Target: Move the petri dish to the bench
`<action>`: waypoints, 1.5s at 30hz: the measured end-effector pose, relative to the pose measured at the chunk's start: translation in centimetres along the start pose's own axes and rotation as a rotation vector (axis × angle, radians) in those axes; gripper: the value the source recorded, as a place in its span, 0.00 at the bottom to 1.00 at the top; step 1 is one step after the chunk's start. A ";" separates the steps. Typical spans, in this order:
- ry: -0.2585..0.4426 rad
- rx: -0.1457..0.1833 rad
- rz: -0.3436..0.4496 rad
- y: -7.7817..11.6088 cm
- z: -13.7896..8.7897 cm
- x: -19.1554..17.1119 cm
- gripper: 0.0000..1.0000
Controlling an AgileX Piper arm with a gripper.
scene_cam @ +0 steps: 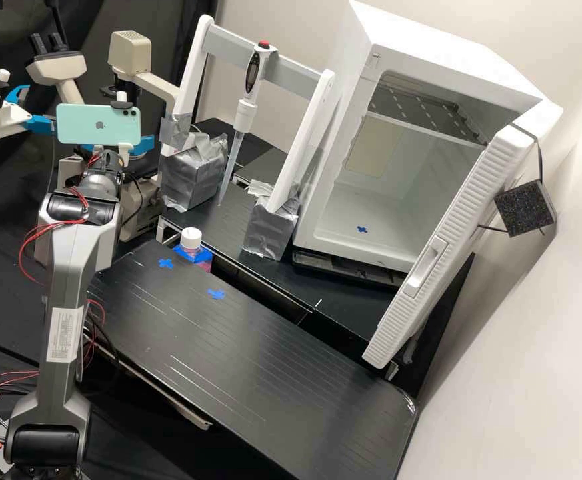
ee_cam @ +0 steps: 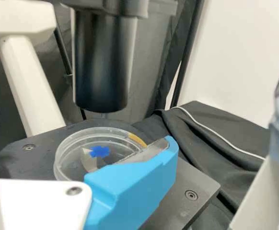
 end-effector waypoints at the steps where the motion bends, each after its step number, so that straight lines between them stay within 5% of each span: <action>1: -0.006 0.002 -0.002 0.0 0.1 0.1 1.00; 21: -0.039 0.022 -0.022 -0.8 0.8 2.2 1.00; 26: -0.056 0.059 -0.026 -0.9 1.0 2.5 1.00; 31: -0.068 0.062 -0.030 -1.2 1.3 2.6 1.00; 32: -0.069 0.062 -0.031 -1.2 1.3 2.6 0.00; 45: -0.086 0.074 -0.033 -1.6 1.8 2.8 0.00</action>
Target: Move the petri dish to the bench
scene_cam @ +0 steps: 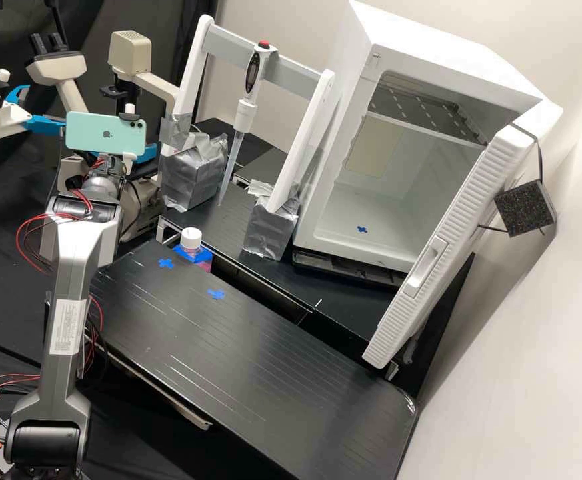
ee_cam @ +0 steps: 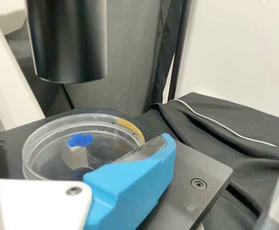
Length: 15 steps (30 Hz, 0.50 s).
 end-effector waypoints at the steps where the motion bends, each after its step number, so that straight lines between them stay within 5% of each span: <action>1: -0.001 0.000 0.001 0.0 0.0 0.0 0.00; 15: -0.026 0.010 0.003 -0.1 0.9 0.3 0.00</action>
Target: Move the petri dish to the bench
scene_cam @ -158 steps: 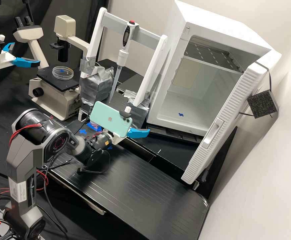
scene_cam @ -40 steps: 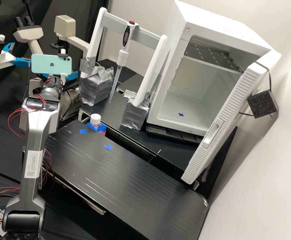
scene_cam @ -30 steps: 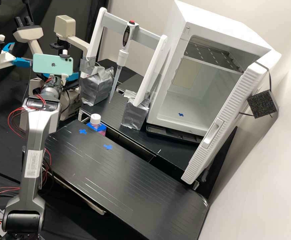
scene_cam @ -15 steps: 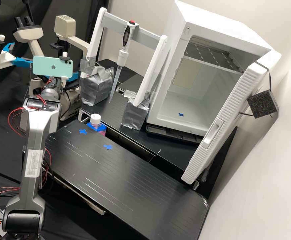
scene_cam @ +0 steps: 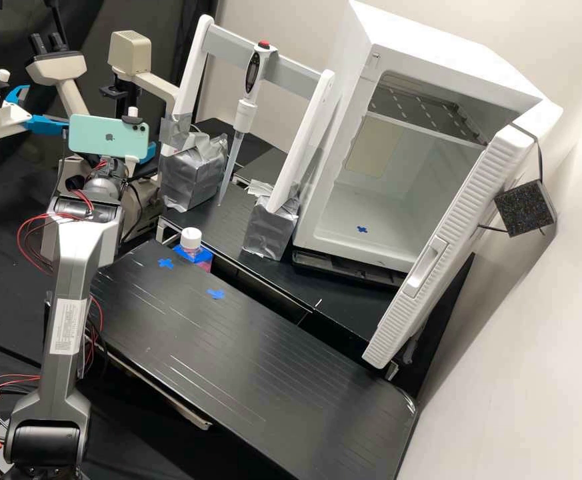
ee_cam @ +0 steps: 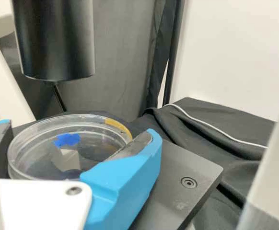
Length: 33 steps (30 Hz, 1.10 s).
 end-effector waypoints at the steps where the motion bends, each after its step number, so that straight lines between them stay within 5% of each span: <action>1: -0.002 0.000 0.001 0.0 0.1 0.1 0.00; 17: 0.016 0.008 -0.005 0.2 0.6 -0.8 0.00; 33: 0.032 -0.006 -0.052 1.8 -0.7 -9.1 0.00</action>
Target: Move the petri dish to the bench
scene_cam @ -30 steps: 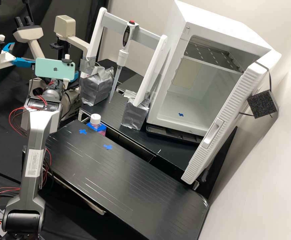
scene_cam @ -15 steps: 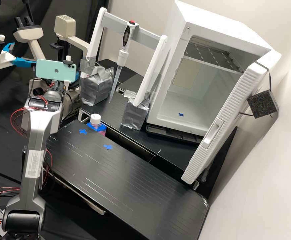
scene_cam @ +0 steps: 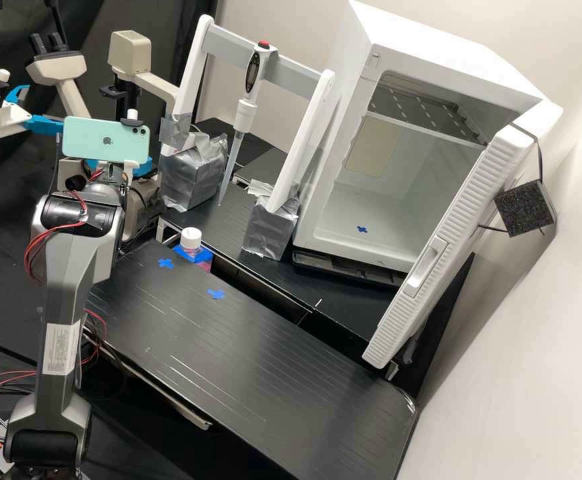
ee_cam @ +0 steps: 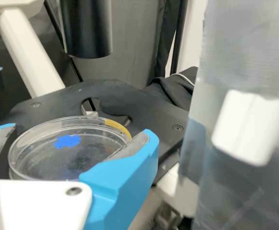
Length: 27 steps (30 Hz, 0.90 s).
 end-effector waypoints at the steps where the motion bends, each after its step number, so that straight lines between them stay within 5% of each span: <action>1: -0.004 -0.002 -0.004 -0.2 0.0 -0.2 0.00; 16: 0.021 -0.012 0.045 -0.1 -0.6 -3.8 0.00; 27: 0.099 -0.044 0.187 0.1 -1.2 -12.5 0.00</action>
